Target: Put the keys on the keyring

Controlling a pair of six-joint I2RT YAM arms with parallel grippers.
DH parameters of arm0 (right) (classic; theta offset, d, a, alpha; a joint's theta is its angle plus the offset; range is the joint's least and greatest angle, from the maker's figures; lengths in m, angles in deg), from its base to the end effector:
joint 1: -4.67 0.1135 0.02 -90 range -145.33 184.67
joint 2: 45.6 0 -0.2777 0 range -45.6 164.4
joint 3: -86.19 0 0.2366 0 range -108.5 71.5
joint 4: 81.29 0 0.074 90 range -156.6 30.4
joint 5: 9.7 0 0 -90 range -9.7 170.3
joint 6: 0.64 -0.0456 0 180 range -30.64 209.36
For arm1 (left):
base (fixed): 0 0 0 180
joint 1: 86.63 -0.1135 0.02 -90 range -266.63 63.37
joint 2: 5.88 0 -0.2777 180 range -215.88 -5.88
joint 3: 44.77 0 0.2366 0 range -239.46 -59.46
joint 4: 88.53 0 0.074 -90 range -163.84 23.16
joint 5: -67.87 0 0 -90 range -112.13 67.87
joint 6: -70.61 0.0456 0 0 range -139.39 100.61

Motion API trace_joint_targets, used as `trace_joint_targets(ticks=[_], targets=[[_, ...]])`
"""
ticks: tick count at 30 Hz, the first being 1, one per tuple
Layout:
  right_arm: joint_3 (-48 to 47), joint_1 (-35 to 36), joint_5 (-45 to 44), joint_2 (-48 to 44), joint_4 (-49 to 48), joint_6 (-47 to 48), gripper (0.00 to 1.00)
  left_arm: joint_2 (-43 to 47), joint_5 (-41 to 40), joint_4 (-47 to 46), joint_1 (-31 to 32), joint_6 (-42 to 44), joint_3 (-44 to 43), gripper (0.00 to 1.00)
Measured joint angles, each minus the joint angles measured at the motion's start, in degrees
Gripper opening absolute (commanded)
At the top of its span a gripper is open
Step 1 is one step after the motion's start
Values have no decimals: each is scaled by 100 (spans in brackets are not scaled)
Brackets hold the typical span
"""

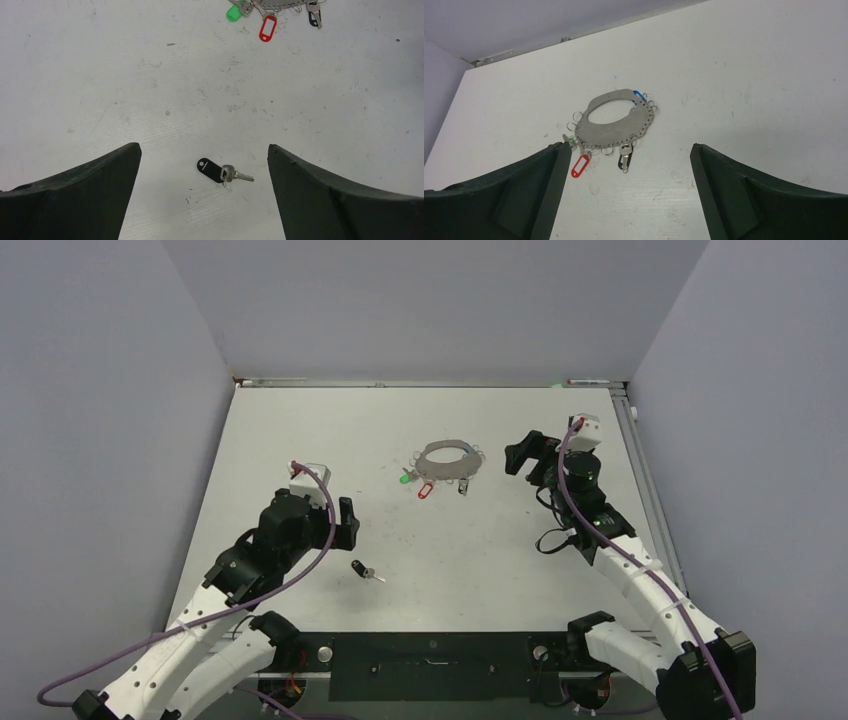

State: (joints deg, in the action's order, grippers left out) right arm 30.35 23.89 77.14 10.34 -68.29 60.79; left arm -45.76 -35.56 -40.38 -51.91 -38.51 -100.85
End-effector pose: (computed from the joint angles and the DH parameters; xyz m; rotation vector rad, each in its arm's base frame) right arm 0.2062 0.0692 0.3161 0.1893 1.8228 0.5431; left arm 0.1166 -0.0679 0.2949 0.1507 2.1217 -0.3104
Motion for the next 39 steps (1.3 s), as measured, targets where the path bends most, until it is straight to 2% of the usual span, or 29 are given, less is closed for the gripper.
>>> trace_joint_targets(ticks=[4, 9, 10, 19, 25, 27, 34, 39], targets=[[90, 118, 107, 380, -61, 61, 95, 107, -2, 0, -48, 2, 0, 96], [175, 638, 348, 813, -168, 522, 99, 256, -2, -9, -157, 11, 0, 96], [129, 778, 361, 968, -157, 671, 96, 273, 0, -9, -186, 17, 0, 96], [-1023, 1578, 232, 2452, 175, 1598, 94, 387, 13, -20, -271, 28, 11, 96], [-1593, 1805, 170, 3101, 420, 1939, 93, 466, 31, -20, -319, 33, 37, 96], [-1871, 1834, 138, 3377, 623, 2063, 91, 479, 39, -20, -328, 33, 39, 96], [-3355, 1838, -11, 4710, 1580, 2542, 74, 496, 66, -20, -339, 50, 44, 96], [-3847, 1838, -210, 5366, 2000, 2691, 62, 518, 68, -20, -339, 74, 61, 96]])
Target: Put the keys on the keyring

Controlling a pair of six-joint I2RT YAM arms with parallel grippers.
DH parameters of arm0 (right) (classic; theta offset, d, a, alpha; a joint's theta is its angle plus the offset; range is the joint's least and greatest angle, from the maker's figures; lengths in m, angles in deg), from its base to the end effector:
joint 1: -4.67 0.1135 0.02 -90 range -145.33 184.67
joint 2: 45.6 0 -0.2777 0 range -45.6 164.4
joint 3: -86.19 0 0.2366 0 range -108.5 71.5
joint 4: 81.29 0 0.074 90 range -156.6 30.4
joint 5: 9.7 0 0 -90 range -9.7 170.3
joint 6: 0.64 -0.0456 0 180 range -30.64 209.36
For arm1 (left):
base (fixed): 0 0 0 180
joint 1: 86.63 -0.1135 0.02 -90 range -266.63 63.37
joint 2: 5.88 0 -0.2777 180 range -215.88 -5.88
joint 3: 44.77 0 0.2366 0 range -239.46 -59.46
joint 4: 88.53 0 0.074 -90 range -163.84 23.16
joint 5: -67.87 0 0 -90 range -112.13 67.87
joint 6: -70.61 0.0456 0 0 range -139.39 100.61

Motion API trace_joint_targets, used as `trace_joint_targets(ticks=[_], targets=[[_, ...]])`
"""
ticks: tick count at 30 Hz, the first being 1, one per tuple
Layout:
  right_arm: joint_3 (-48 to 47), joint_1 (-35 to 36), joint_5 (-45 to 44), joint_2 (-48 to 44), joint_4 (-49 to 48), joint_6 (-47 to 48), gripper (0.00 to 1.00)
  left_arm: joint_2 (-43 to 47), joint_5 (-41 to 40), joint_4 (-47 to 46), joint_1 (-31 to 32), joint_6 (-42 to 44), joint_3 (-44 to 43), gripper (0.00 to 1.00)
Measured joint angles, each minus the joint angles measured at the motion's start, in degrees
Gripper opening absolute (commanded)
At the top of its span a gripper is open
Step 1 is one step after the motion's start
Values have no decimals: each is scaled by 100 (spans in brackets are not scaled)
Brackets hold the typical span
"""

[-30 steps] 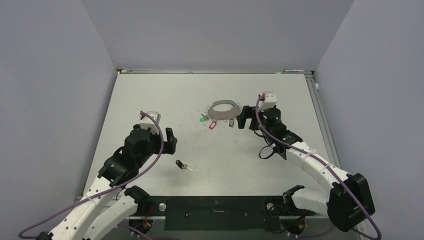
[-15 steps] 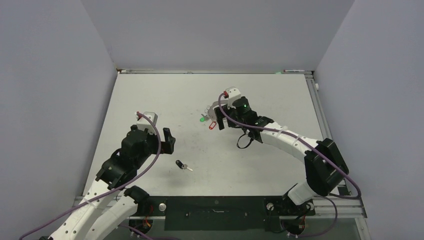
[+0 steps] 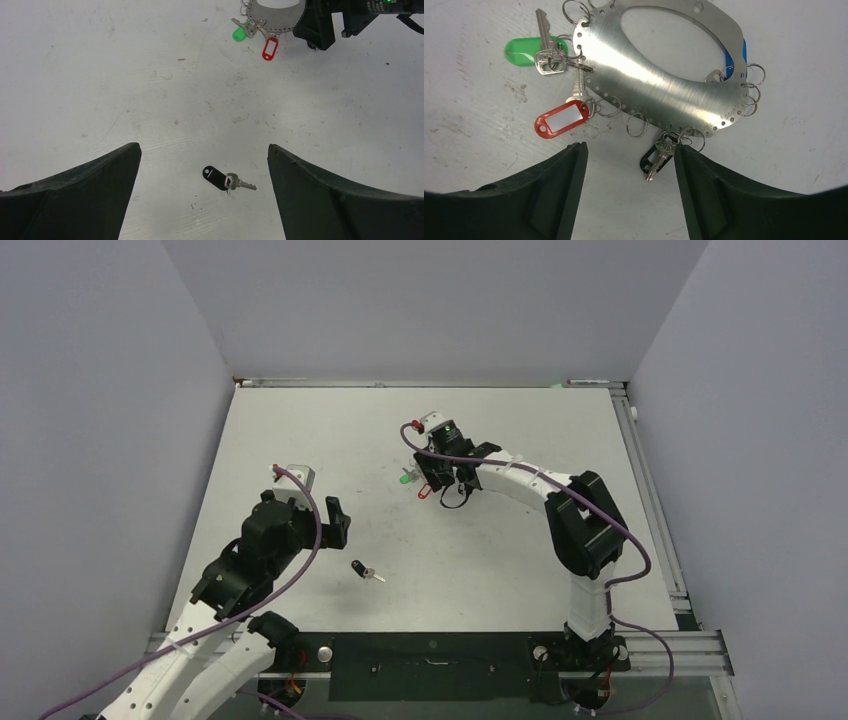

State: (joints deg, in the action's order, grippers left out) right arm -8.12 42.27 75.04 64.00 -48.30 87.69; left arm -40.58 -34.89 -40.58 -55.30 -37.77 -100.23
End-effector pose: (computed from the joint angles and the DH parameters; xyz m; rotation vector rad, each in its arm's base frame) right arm 0.3360 0.2535 0.2236 -0.7057 2.3137 0.2051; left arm 0.1063 -0.0529 0.3013 0.0918 2.0453 -0.3169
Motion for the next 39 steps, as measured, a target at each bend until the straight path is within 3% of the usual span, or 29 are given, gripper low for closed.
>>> trace_joint_targets(ticks=[8, 24, 30, 39], targets=[[-614, 0, -415, 706, 442, 238, 46, 68, 17, 0, -26, 55, 4, 96], [-1040, 0, -651, 1311, 750, 413, 29, 94, 109, -7, -55, 79, 42, 96], [-1104, 0, -656, 1386, 835, 435, 6, 94, 131, -11, -76, 83, 55, 96], [-1176, 42, -719, 1386, 940, 444, 5, 94, 170, -22, -109, 85, 57, 96]])
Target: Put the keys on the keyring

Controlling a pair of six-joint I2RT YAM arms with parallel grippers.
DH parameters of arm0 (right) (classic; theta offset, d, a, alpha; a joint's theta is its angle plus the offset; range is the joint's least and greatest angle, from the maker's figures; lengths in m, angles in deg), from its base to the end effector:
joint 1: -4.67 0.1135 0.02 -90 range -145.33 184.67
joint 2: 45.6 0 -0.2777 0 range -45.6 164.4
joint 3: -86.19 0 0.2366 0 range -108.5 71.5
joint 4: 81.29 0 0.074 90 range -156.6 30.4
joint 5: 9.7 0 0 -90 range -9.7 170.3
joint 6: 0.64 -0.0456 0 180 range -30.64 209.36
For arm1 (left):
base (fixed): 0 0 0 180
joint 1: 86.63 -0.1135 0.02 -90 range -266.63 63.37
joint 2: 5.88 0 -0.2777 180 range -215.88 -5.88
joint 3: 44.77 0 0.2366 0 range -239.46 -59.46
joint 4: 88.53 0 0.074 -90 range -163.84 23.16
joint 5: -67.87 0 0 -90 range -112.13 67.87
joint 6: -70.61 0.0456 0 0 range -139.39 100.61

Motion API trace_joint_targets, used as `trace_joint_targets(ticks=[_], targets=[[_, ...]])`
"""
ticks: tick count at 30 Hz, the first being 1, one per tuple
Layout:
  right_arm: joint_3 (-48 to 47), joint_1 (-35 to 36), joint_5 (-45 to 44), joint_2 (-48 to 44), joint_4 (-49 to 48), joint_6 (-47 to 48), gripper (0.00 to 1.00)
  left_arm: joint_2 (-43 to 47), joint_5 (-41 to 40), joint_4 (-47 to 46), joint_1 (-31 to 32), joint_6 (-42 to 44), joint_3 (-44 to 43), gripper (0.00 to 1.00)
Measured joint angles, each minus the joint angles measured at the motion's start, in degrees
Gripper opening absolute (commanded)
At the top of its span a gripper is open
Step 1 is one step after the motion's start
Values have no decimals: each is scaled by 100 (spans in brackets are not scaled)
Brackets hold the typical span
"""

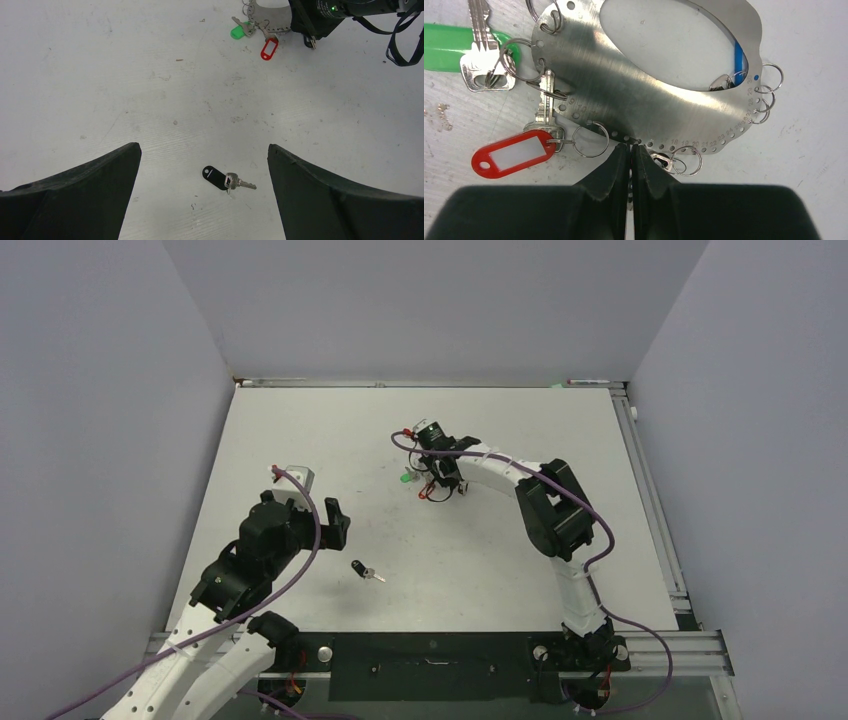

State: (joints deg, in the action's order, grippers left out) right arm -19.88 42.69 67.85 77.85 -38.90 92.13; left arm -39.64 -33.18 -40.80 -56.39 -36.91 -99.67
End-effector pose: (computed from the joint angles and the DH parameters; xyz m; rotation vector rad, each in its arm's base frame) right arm 0.3673 0.2747 0.1721 -0.8262 2.4399 -0.0571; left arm 0.1046 -0.0509 0.3000 0.1047 2.0387 -0.3293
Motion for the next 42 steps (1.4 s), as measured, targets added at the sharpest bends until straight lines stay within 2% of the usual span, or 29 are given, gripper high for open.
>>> trace_joint_targets(ticks=[5, 11, 17, 23, 25, 33, 42], targets=[[-155, 70, 33, -4, 278, -352, 5, 0, 39, -24, -7, 7, 0, 96], [-94, 118, 752, -153, 535, -1462, 5, 7, 87, -24, -26, 13, 0, 97], [656, 105, 1886, -826, 398, -2507, 5, 50, 173, -46, -35, 15, 11, 100], [1174, 103, 2721, -1661, -153, -3469, 5, 391, 551, -385, -35, 48, 273, 100], [1200, 103, 2914, -1952, -302, -3807, 5, 562, 625, -492, -35, 76, 354, 94], [1117, 144, 3141, -2656, -339, -5171, 5, 977, 1191, -1408, -42, 216, 612, 87], [1132, 291, 3314, -2927, -374, -7005, 5, 573, 2092, -2671, -22, 658, 634, 83]])
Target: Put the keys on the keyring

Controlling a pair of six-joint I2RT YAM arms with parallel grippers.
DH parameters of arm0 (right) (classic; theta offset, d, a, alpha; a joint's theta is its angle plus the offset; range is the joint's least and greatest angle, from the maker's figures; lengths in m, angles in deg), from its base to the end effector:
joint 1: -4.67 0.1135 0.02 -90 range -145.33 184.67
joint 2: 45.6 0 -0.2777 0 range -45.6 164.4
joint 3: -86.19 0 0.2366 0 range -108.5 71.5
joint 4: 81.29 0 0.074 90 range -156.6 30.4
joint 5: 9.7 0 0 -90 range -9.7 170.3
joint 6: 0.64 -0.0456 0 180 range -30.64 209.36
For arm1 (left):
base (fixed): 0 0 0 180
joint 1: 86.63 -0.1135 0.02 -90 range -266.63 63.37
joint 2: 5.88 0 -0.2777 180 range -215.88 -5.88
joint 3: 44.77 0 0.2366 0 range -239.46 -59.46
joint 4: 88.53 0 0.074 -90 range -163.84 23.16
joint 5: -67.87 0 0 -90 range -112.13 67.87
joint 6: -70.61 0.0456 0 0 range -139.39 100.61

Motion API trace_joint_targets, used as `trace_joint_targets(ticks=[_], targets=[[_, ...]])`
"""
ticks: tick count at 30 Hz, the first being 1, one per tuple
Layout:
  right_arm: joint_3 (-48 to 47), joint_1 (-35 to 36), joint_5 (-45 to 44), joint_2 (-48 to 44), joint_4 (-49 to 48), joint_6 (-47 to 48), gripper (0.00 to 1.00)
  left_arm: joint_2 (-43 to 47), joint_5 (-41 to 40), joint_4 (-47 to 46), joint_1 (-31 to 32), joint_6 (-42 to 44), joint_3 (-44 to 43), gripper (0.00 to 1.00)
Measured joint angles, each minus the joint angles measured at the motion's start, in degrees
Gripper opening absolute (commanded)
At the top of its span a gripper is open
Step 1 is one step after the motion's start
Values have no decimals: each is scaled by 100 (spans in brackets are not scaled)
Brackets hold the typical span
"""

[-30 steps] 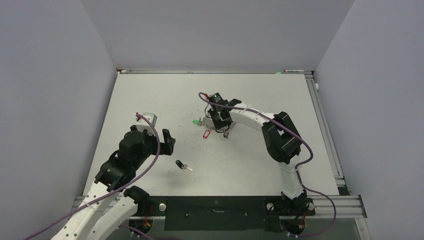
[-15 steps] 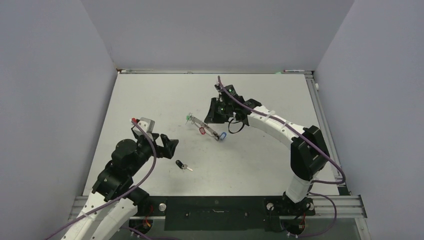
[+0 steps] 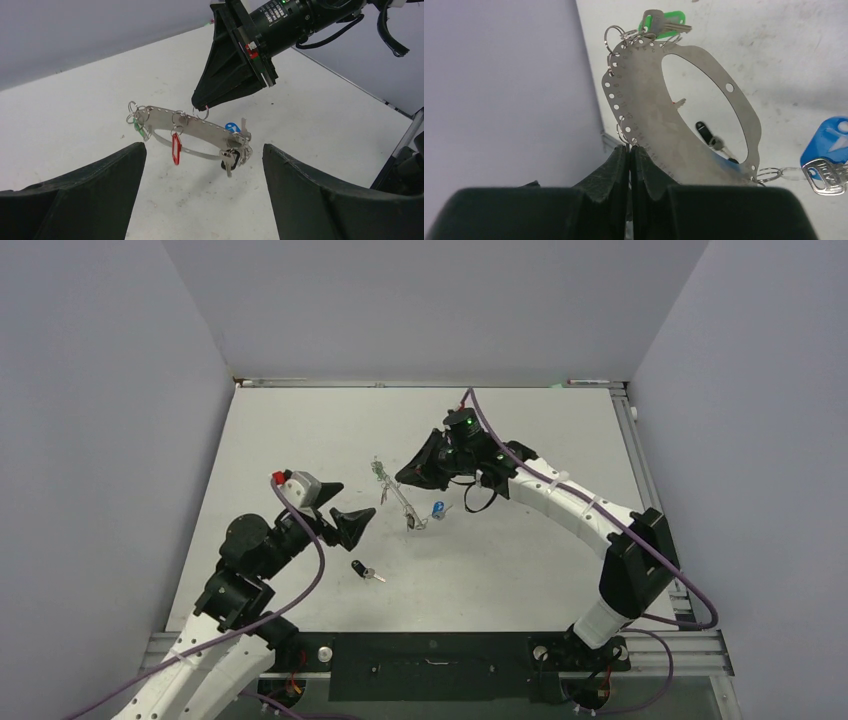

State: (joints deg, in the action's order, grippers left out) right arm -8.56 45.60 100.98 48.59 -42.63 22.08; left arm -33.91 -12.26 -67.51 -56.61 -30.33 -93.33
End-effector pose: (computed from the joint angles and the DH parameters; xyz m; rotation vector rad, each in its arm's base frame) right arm 0.2680 0.2537 0.3208 0.3653 2.5667 1.2943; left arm 0.0960 -0.0645 0.3260 0.4044 1.5712 -0.6915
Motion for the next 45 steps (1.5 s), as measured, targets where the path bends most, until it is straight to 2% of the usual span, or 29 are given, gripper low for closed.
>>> trace_joint_targets(ticks=[2, 11, 15, 21, 24, 38, 45], targets=[[317, 7, 142, -201, -229, -573, 5, -131, 153, -195, 55, 289, 2, 81], [1270, 103, 278, -885, -852, -2264, 5, -264, 756, -986, 411, 1788, 184, 57], [1360, 192, 275, -1099, -1032, -2734, 5, -439, 1005, -1064, 619, 2385, 225, 56], [1515, 345, 269, -1349, -1178, -3062, 5, -728, 1095, -1141, 776, 2970, 238, 57], [1582, 411, 249, -1414, -1200, -3121, 5, -772, 1071, -1255, 776, 3106, 328, 53], [1773, 728, 37, -1637, -1217, -3220, 5, -824, 828, -1762, 778, 3165, 627, 36], [1858, 756, -212, -1974, -1110, -3222, 5, -874, 881, -1908, 813, 3154, 627, 34]])
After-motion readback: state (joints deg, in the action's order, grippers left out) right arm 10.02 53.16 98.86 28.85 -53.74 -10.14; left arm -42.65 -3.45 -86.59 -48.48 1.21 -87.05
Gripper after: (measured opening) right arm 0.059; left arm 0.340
